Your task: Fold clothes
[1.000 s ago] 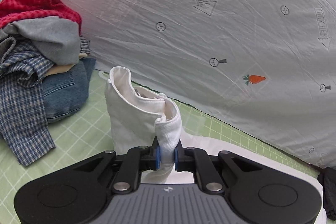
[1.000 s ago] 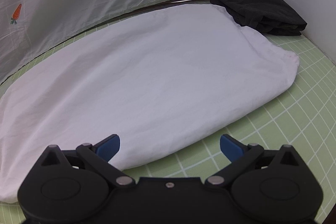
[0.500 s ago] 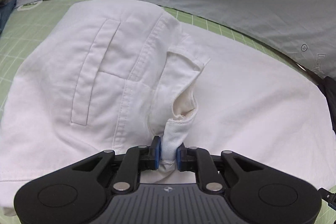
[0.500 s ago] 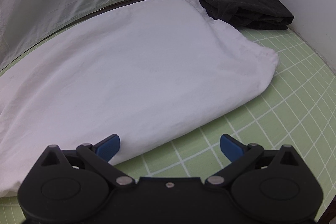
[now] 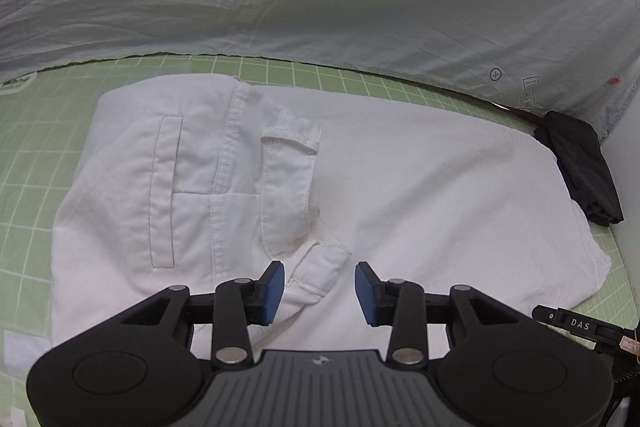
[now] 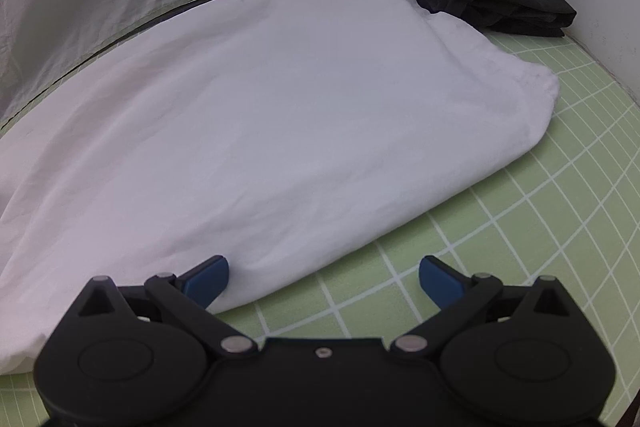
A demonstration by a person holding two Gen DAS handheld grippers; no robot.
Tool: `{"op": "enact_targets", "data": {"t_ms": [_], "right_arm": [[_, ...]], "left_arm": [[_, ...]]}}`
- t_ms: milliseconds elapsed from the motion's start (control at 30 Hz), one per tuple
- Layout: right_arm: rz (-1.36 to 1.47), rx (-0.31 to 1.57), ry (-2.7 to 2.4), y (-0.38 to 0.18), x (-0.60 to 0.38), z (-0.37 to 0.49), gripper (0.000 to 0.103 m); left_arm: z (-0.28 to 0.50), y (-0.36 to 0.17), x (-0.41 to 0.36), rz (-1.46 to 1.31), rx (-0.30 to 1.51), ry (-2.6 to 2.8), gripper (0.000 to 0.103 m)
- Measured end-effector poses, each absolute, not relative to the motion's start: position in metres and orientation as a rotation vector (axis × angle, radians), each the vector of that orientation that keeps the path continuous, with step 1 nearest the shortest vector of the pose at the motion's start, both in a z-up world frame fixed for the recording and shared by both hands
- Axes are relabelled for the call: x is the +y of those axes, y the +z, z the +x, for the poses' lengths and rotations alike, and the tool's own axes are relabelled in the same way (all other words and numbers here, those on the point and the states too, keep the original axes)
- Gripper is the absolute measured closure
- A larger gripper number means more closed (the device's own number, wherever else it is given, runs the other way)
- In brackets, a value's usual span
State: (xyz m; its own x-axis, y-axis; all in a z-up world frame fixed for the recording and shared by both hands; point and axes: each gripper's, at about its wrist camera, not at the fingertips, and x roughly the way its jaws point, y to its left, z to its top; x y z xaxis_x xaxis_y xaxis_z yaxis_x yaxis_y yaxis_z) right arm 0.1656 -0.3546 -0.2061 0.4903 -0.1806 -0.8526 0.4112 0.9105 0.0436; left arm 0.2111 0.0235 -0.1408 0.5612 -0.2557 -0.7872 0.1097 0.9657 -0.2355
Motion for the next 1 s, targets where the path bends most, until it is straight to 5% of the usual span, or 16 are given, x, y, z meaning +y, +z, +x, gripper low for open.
{"op": "enact_targets", "data": {"t_ms": [367, 533, 667, 1000], "right_arm": [[0.237, 1.002, -0.391, -0.208, -0.345, 0.188, 0.000], [0.222, 1.024, -0.365, -0.208, -0.348, 0.193, 0.000], [0.236, 1.043, -0.340, -0.206, -0.355, 0.195, 0.000], [0.339, 1.033, -0.401, -0.206, -0.385, 0.186, 0.000]], "left_arm": [[0.249, -0.157, 0.062, -0.097, 0.989, -0.039, 0.055], [0.265, -0.181, 0.037, -0.050, 1.046, -0.093, 0.041], [0.272, -0.197, 0.022, -0.018, 1.072, -0.098, 0.019], [0.279, -0.209, 0.004, 0.057, 1.104, -0.037, 0.011]]}}
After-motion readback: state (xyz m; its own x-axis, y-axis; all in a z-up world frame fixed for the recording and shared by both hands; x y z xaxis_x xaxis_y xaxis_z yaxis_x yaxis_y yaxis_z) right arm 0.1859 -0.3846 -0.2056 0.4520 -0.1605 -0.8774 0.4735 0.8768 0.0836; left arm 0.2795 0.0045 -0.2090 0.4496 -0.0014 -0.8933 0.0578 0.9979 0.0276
